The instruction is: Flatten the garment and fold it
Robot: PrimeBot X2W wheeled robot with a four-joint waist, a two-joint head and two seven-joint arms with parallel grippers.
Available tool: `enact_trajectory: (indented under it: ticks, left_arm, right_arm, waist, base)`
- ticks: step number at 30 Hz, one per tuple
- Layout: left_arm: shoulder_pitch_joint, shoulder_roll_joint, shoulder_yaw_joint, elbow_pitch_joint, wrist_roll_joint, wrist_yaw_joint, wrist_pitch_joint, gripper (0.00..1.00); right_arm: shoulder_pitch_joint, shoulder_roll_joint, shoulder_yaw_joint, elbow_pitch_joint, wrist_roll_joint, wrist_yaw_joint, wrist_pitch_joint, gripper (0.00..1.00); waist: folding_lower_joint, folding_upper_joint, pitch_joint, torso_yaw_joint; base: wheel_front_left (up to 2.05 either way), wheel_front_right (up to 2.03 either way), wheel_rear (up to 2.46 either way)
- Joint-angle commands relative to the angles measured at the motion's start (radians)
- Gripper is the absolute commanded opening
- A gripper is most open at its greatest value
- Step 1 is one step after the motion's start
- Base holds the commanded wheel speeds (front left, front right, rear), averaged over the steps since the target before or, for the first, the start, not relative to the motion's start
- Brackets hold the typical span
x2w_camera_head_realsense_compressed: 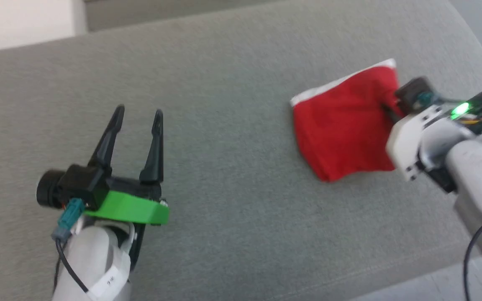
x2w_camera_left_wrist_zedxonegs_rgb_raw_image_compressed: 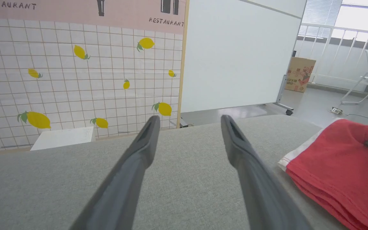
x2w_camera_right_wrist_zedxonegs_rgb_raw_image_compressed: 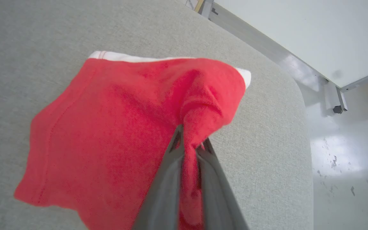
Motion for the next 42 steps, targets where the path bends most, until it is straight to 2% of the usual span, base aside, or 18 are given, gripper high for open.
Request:
enact_trajectory:
  ticks: [1, 5, 10, 19, 23, 24, 25, 26, 33, 38, 42]
  left_arm:
    - [-0.030, 0.020, -0.008, -0.007, 0.008, -0.007, -0.004, 1.00]
    - [-0.079, 0.053, -0.027, -0.023, 0.015, -0.007, 0.000, 1.00]
    - [-0.116, 0.090, -0.046, -0.062, 0.028, -0.007, 0.026, 1.00]
    - [-0.143, 0.128, -0.061, -0.130, 0.035, -0.005, 0.069, 1.00]
    - [-0.141, 0.132, -0.065, -0.133, 0.033, -0.004, 0.069, 1.00]
    - [-0.141, 0.130, -0.067, -0.130, 0.031, -0.003, 0.067, 1.00]
    - [-0.141, 0.127, -0.070, -0.124, 0.029, -0.002, 0.063, 1.00]
    - [-0.141, 0.123, -0.072, -0.119, 0.026, -0.001, 0.059, 1.00]
    - [-0.113, 0.065, -0.089, -0.035, -0.010, 0.006, 0.012, 1.00]
    - [-0.064, 0.024, -0.070, 0.025, -0.041, 0.022, -0.001, 1.00]
    - [-0.011, 0.001, -0.039, 0.052, -0.061, 0.033, -0.003, 1.00]
  right_arm:
    - [-0.034, -0.007, -0.003, 0.031, 0.018, -0.002, -0.014, 0.00]
    - [-0.115, -0.044, -0.051, 0.136, 0.044, -0.002, -0.065, 0.00]
    - [-0.188, -0.093, -0.125, 0.267, 0.004, -0.002, -0.144, 0.00]
    - [-0.276, -0.156, -0.341, 0.432, -0.185, -0.002, -0.281, 0.00]
    - [-0.296, -0.143, -0.458, 0.457, -0.276, -0.002, -0.302, 0.00]
    - [-0.295, -0.141, -0.483, 0.459, -0.297, -0.002, -0.308, 0.31]
    - [-0.291, -0.139, -0.513, 0.460, -0.323, -0.002, -0.314, 0.81]
    - [-0.287, -0.137, -0.533, 0.459, -0.342, -0.002, -0.322, 1.00]
    - [-0.215, -0.107, -0.644, 0.390, -0.446, -0.002, -0.425, 1.00]
    - [-0.136, -0.055, -0.626, 0.314, -0.415, -0.002, -0.482, 1.00]
    - [-0.041, 0.012, -0.598, 0.202, -0.332, -0.002, -0.506, 1.00]
  waist:
    - [0.0000, 0.0000, 0.147, -0.116]
    - [0.0000, 0.0000, 0.236, -0.131]
    - [0.0000, 0.0000, 0.322, -0.116]
    - [0.0000, 0.0000, 0.399, -0.051]
    - [0.0000, 0.0000, 0.396, -0.033]
    - [0.0000, 0.0000, 0.391, -0.027]
    - [0.0000, 0.0000, 0.383, -0.020]
    - [0.0000, 0.0000, 0.375, -0.014]
    - [0.0000, 0.0000, 0.225, 0.053]
    - [0.0000, 0.0000, 0.092, 0.104]
    - [0.0000, 0.0000, -0.004, 0.141]
  base:
    - [0.00, 0.00, 0.00]
    - [0.00, 0.00, 0.00]
    - [0.00, 0.00, 0.00]
    - [0.00, 0.00, 0.00]
    - [0.00, 0.00, 0.00]
    - [0.00, 0.00, 0.00]
    - [0.00, 0.00, 0.00]
    - [0.00, 0.00, 0.00]
    - [0.00, 0.00, 0.00]
    - [0.00, 0.00, 0.00]
    - [0.00, 0.00, 0.00]
